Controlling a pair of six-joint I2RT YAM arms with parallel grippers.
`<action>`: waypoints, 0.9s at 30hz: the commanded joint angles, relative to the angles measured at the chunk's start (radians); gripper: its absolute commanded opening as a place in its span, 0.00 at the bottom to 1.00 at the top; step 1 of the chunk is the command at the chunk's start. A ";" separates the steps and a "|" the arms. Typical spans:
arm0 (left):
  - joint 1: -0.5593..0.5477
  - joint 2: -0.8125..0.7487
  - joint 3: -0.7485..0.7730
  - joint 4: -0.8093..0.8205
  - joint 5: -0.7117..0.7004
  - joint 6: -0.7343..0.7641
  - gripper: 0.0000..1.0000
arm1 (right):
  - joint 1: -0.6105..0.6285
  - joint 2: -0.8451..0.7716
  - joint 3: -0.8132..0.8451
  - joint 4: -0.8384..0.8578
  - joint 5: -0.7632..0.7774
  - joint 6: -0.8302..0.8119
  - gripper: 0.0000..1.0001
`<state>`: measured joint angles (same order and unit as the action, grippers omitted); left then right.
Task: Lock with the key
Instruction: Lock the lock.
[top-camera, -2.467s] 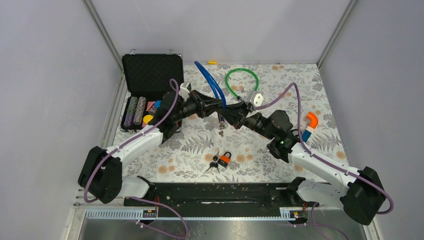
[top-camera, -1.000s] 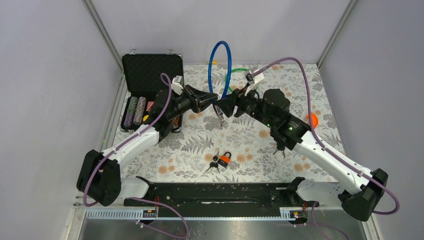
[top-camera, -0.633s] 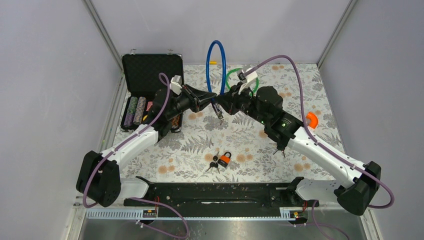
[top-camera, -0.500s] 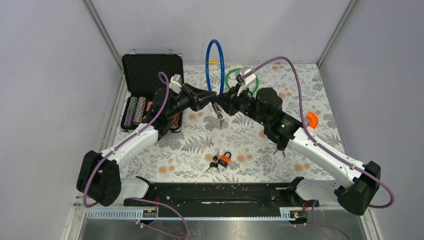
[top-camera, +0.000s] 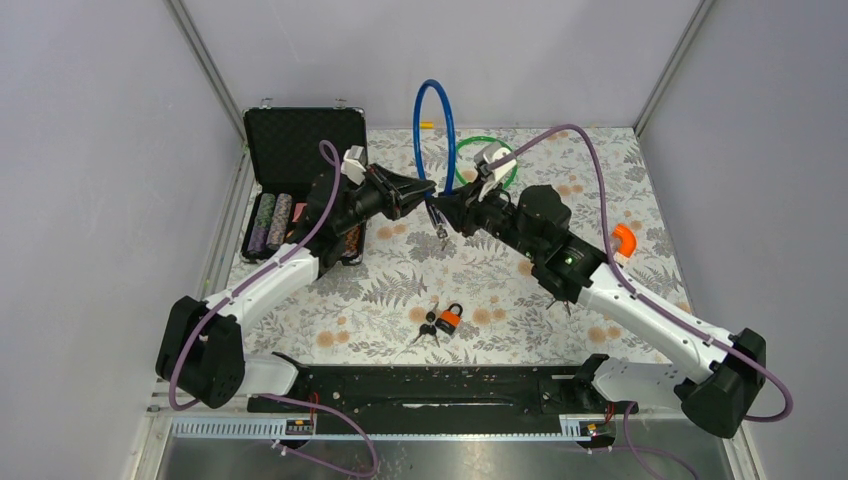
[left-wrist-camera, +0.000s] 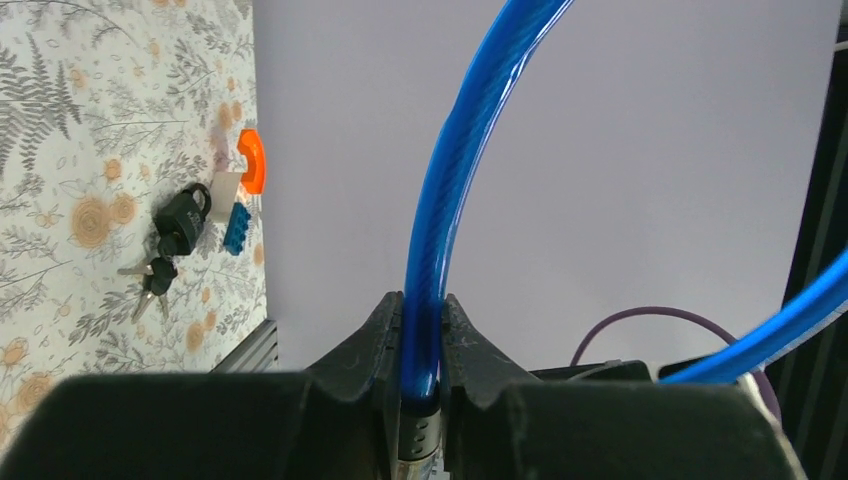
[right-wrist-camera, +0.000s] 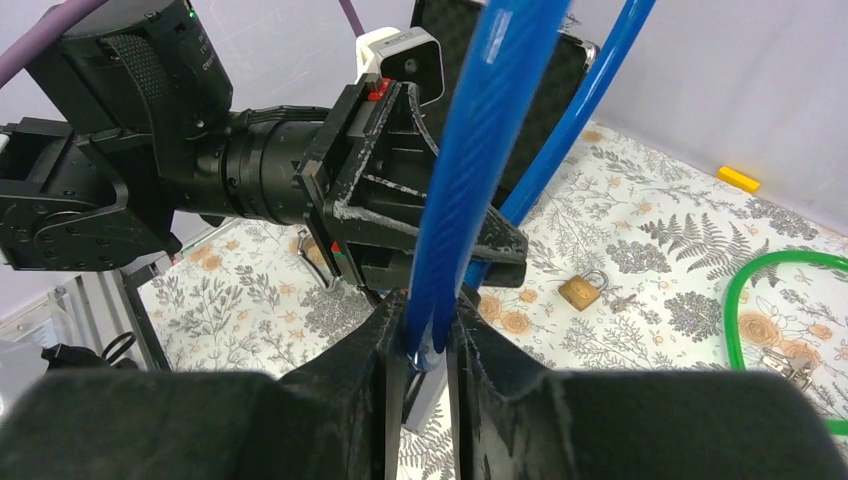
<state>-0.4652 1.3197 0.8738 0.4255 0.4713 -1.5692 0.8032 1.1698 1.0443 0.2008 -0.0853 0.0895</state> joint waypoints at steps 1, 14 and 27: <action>-0.001 -0.029 0.009 0.290 0.031 -0.078 0.00 | 0.010 -0.046 -0.048 0.011 0.027 0.022 0.26; -0.001 -0.015 -0.017 0.401 0.075 -0.054 0.00 | 0.010 -0.103 -0.018 -0.006 -0.018 0.065 0.48; -0.001 0.002 0.010 0.444 0.007 -0.014 0.00 | 0.010 -0.152 0.001 -0.128 -0.051 0.223 0.67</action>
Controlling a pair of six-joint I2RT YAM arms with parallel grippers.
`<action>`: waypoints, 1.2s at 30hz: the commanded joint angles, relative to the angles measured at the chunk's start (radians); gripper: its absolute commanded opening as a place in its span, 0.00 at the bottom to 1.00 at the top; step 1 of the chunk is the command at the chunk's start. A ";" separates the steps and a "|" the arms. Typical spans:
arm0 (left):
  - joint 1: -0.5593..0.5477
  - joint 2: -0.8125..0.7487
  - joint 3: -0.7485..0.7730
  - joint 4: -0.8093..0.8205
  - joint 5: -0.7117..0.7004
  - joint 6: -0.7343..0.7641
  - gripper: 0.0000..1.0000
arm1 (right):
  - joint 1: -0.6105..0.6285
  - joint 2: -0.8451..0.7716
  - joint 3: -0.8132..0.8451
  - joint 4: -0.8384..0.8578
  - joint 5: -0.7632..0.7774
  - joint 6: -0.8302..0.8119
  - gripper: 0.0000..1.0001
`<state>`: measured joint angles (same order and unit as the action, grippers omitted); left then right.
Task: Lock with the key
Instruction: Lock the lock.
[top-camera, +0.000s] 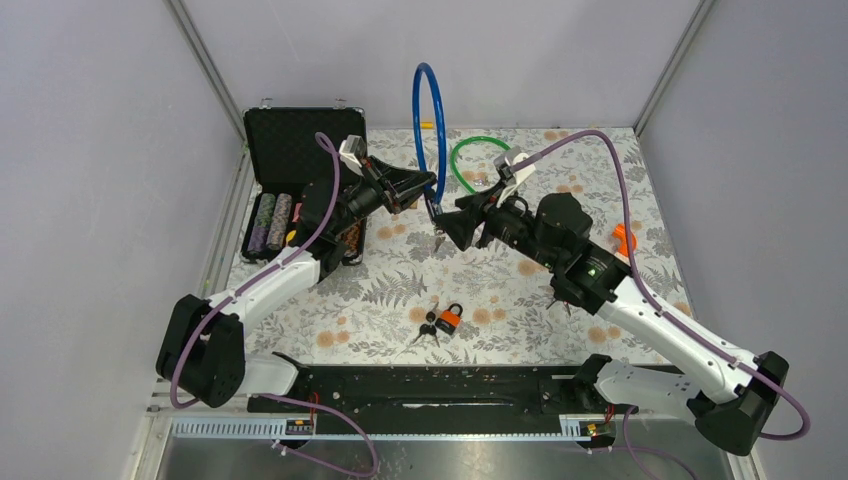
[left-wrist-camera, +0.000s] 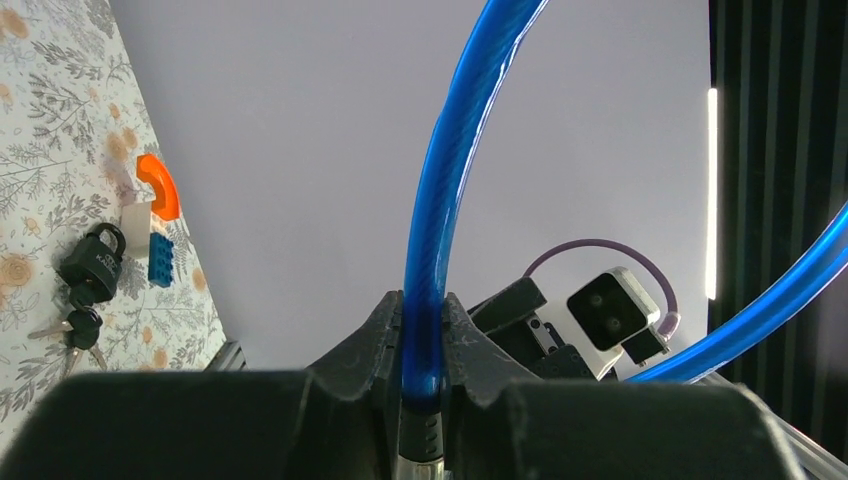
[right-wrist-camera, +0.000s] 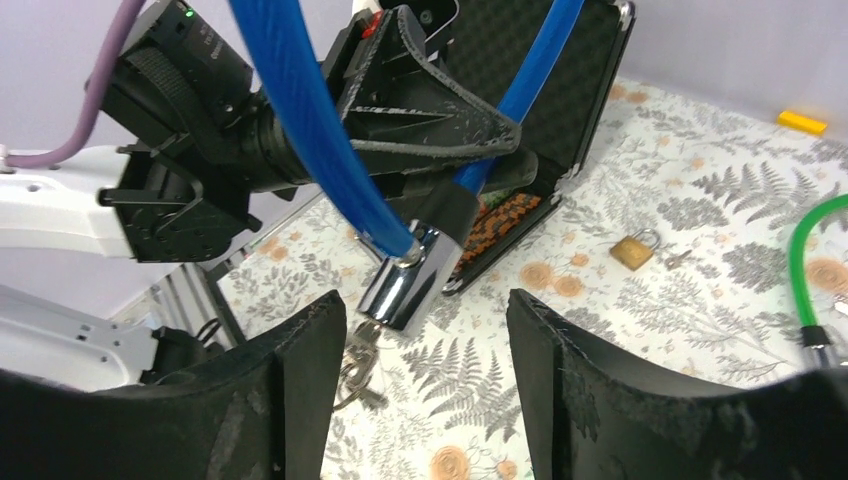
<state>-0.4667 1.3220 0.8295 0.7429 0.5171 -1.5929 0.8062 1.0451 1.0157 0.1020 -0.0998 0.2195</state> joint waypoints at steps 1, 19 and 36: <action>0.000 -0.001 0.055 0.127 -0.046 0.012 0.00 | 0.007 -0.023 0.027 -0.030 -0.045 0.116 0.67; 0.000 -0.054 0.070 0.036 -0.116 0.110 0.00 | 0.008 0.054 0.056 -0.085 -0.081 0.250 0.42; 0.002 -0.103 0.089 -0.100 -0.141 0.180 0.00 | 0.009 0.077 0.030 0.002 0.003 0.250 0.07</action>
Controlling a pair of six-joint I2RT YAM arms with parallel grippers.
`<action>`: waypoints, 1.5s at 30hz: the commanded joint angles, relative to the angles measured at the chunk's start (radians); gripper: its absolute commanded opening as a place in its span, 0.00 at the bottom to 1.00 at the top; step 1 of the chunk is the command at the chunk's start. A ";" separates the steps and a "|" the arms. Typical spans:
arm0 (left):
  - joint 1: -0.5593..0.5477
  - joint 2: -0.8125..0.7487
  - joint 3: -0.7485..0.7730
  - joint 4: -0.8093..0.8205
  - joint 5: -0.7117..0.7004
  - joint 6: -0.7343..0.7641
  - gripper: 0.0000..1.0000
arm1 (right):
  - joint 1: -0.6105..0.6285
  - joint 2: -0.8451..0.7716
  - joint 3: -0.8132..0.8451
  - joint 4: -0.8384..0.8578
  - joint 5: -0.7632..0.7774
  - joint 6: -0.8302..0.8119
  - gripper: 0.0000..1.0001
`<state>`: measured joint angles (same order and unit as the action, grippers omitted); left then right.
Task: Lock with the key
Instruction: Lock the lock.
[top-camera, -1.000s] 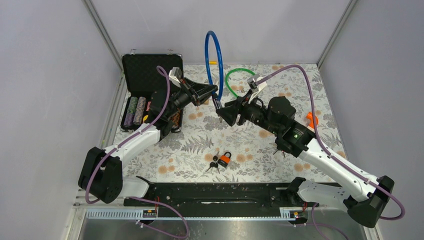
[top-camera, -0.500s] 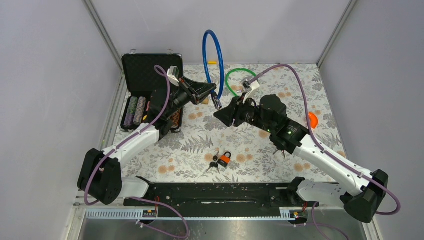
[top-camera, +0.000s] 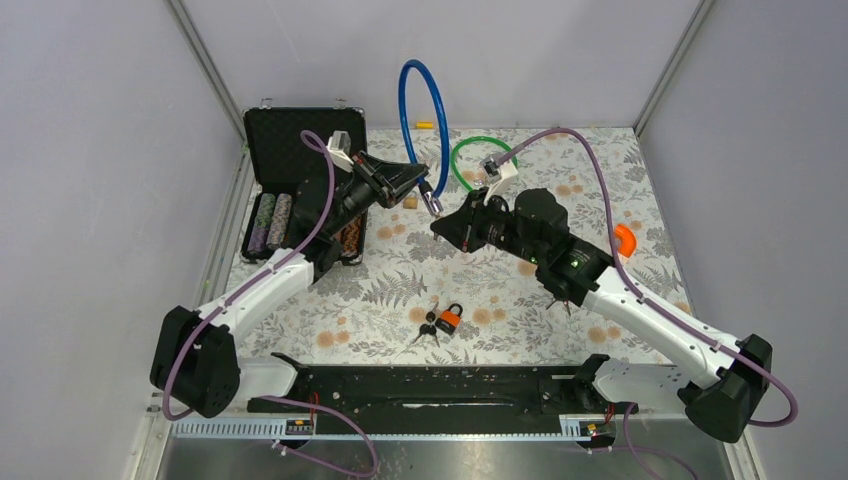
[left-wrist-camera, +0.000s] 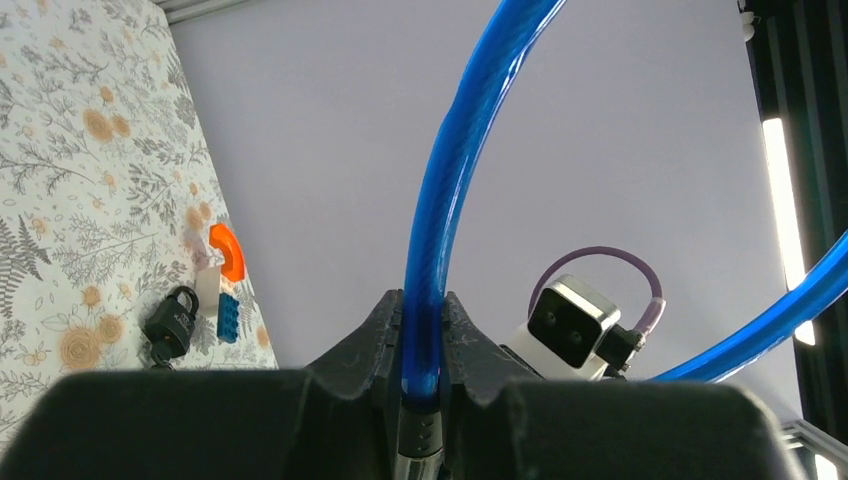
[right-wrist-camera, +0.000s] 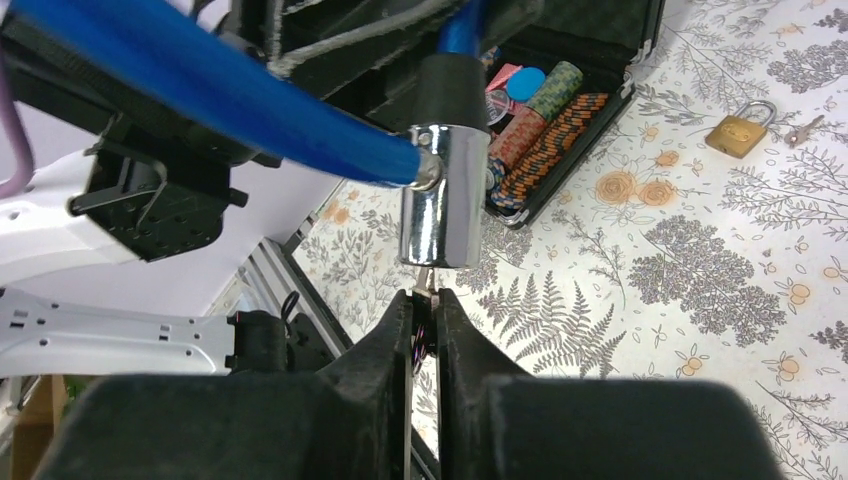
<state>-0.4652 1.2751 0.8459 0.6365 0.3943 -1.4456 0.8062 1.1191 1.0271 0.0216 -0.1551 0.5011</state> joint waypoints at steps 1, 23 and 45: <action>0.000 -0.059 0.086 -0.040 -0.019 0.047 0.00 | 0.010 0.004 0.019 0.081 0.071 -0.052 0.04; 0.016 -0.074 0.198 -0.536 -0.180 0.163 0.00 | 0.080 -0.039 -0.052 0.171 0.106 -0.726 0.00; 0.072 -0.279 0.111 -0.556 -0.451 0.445 0.00 | 0.074 0.034 0.250 -0.369 -0.200 -0.420 0.00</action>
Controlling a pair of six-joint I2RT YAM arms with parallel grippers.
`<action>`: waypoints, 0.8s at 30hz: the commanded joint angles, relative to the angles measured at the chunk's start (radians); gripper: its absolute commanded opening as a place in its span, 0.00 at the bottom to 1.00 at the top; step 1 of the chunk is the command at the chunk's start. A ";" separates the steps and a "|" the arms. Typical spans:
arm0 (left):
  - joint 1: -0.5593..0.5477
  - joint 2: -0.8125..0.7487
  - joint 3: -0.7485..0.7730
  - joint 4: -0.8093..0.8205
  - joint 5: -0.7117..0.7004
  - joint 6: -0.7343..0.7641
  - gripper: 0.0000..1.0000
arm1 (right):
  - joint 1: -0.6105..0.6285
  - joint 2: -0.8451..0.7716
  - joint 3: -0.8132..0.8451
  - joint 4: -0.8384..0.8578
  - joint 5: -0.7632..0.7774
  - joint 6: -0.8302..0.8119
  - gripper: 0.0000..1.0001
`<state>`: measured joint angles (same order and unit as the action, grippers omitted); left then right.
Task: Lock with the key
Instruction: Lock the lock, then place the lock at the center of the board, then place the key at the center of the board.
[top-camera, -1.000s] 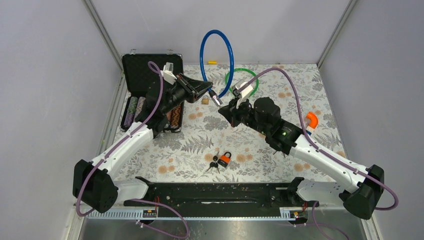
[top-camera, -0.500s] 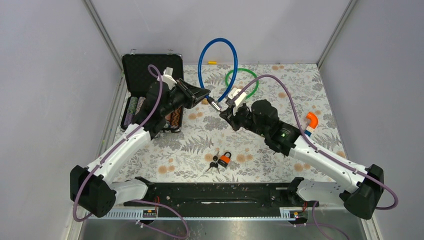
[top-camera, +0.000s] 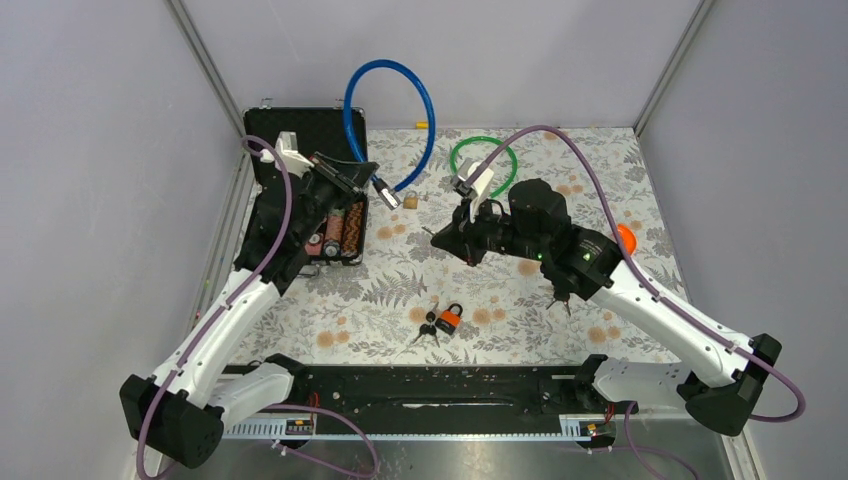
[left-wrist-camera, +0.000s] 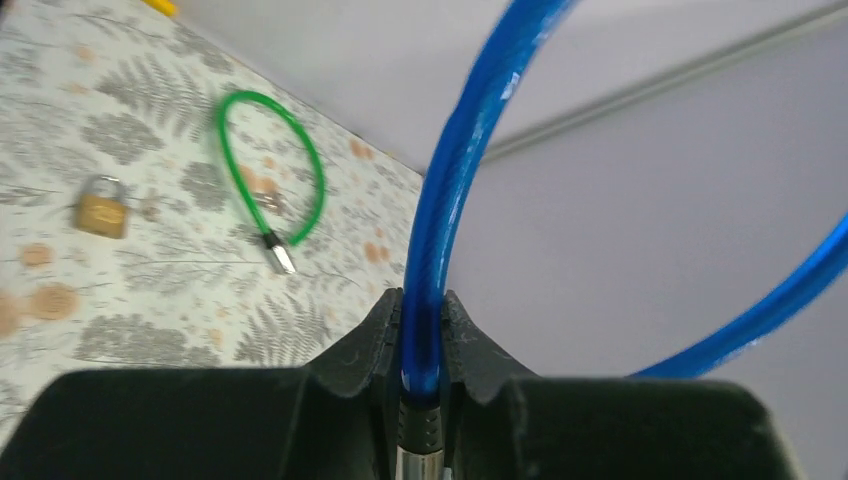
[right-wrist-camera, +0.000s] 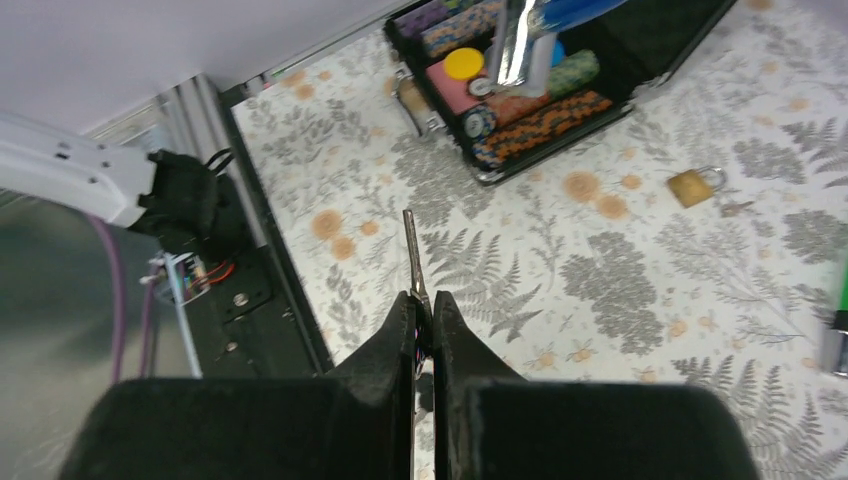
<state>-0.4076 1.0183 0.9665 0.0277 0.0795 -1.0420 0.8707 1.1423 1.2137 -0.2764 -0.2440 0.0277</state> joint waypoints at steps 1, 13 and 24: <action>0.015 -0.026 -0.010 0.052 -0.141 0.046 0.00 | 0.010 0.010 0.064 -0.070 -0.112 0.055 0.00; 0.008 0.006 -0.142 0.100 -0.065 0.159 0.00 | 0.005 -0.052 -0.022 0.051 0.123 0.137 0.00; -0.071 0.290 -0.197 0.080 -0.013 0.336 0.00 | -0.016 0.086 -0.143 0.230 0.321 0.345 0.00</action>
<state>-0.4679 1.2362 0.7437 0.0288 0.0257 -0.7719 0.8692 1.1610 1.1057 -0.1524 -0.0250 0.2615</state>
